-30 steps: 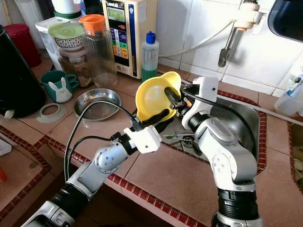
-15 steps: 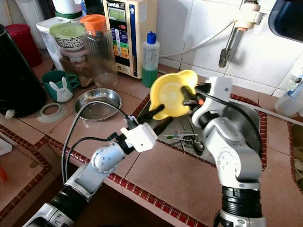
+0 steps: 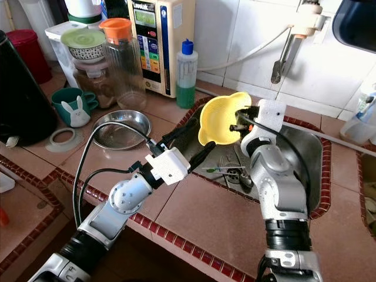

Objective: Kitchen organization

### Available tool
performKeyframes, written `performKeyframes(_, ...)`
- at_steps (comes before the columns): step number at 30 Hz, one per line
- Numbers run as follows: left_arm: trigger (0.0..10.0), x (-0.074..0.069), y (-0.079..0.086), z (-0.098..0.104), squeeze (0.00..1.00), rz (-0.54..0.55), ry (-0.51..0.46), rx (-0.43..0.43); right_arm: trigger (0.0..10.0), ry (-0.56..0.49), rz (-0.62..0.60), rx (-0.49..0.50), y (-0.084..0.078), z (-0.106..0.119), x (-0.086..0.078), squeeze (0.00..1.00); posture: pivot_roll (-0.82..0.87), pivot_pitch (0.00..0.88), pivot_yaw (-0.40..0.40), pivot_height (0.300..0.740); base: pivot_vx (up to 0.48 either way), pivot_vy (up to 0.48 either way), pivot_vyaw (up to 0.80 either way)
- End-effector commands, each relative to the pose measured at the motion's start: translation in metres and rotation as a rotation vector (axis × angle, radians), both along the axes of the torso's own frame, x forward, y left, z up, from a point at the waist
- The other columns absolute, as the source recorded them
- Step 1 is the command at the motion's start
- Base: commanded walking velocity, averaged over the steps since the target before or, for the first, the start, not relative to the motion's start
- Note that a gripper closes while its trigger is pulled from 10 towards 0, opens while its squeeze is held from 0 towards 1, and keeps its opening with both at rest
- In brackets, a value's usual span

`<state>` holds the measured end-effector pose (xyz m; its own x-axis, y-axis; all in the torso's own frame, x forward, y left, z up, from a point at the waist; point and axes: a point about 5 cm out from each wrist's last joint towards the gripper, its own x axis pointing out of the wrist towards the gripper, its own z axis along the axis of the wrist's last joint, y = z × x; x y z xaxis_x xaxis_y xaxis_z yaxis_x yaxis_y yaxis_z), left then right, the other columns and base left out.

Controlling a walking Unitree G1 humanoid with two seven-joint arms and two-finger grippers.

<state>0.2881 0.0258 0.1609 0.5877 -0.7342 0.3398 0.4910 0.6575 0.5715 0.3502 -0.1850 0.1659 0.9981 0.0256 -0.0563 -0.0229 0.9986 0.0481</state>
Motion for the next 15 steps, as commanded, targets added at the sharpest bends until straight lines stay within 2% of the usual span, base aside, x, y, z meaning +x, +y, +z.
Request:
performKeyframes(1, 10.0, 0.003, 0.007, 0.0, 1.0, 0.031, 0.025, -0.015, 0.0, -0.004, -0.022, -0.056, -0.003, 0.001, 0.007, 0.0, 0.1, 0.023, 0.005, 0.74, 0.0, 0.0, 0.0)
performKeyframes(4, 10.0, 0.004, 0.012, -0.002, 1.0, 0.058, 0.054, -0.018, 0.0, 0.045, -0.043, -0.144, -0.007, -0.008, 0.013, 0.0, 0.11, 0.024, 0.004, 0.74, 0.0, 0.0, 0.0)
performKeyframes(5, 10.0, 0.005, 0.016, -0.004, 1.0, 0.079, 0.094, -0.037, 0.0, 0.072, -0.061, -0.176, -0.011, -0.013, 0.016, 0.0, 0.12, 0.024, 0.002, 0.74, 0.0, 0.0, 0.0)
performKeyframes(6, 10.0, 0.007, 0.021, -0.008, 1.0, 0.108, 0.161, -0.07, 0.0, 0.095, -0.075, -0.27, -0.015, -0.017, 0.018, 0.0, 0.12, 0.026, 0.001, 0.74, 0.0, 0.0, 0.0)
performKeyframes(7, 10.0, 0.008, 0.023, -0.009, 1.0, 0.115, 0.177, -0.078, 0.0, 0.099, -0.077, -0.298, -0.016, -0.018, 0.018, 0.0, 0.12, 0.026, 0.001, 0.74, 0.0, 0.0, 0.0)
performKeyframes(8, 10.0, 0.008, 0.025, -0.011, 1.0, 0.122, 0.217, -0.098, 1.7, 0.115, -0.083, -0.314, -0.019, -0.021, 0.019, 0.0, 0.12, 0.028, -0.001, 0.74, 0.0, 0.0, 0.0)
performKeyframes(9, 10.0, 0.008, 0.026, -0.013, 1.0, 0.124, 0.242, -0.11, 1.7, 0.125, -0.087, -0.315, -0.02, -0.022, 0.02, 0.0, 0.12, 0.028, -0.001, 0.74, 0.0, 0.0, 0.0)
performKeyframes(10, 10.0, 0.008, 0.028, -0.015, 1.0, 0.121, 0.279, -0.119, 3.8, 0.135, -0.09, -0.376, -0.023, -0.025, 0.021, 0.0, 0.13, 0.028, -0.002, 0.74, 0.0, 0.0, 0.0)
performKeyframes(11, 10.0, 0.007, 0.029, -0.016, 0.67, 0.12, 0.312, -0.133, 6.3, 0.141, -0.092, -0.429, -0.026, -0.027, 0.021, 0.0, 0.13, 0.03, -0.002, 0.74, 0.0, 0.0, 0.0)
performKeyframes(12, 10.0, 0.007, 0.03, -0.017, 0.05, 0.121, 0.35, -0.145, 8.5, 0.153, -0.093, -0.48, -0.029, -0.029, 0.021, 0.0, 0.13, 0.031, -0.002, 0.74, 0.0, 0.0, 0.0)
performKeyframes(13, 10.0, 0.006, 0.032, -0.019, 0.0, 0.123, 0.395, -0.161, 9.5, 0.163, -0.094, -0.544, -0.032, -0.031, 0.021, 0.0, 0.13, 0.031, -0.002, 0.74, 0.0, 0.0, 0.0)
performKeyframes(14, 10.0, 0.006, 0.033, -0.02, 0.0, 0.126, 0.445, -0.182, 10.0, 0.17, -0.096, -0.613, -0.036, -0.034, 0.021, 0.0, 0.13, 0.032, -0.001, 0.74, 0.0, 0.0, 0.0)
performKeyframes(15, 10.0, 0.006, 0.034, -0.021, 0.0, 0.128, 0.461, -0.183, 10.0, 0.18, -0.101, -0.631, -0.039, -0.035, 0.021, 0.0, 0.13, 0.032, 0.0, 0.74, 0.0, 0.0, 0.0)
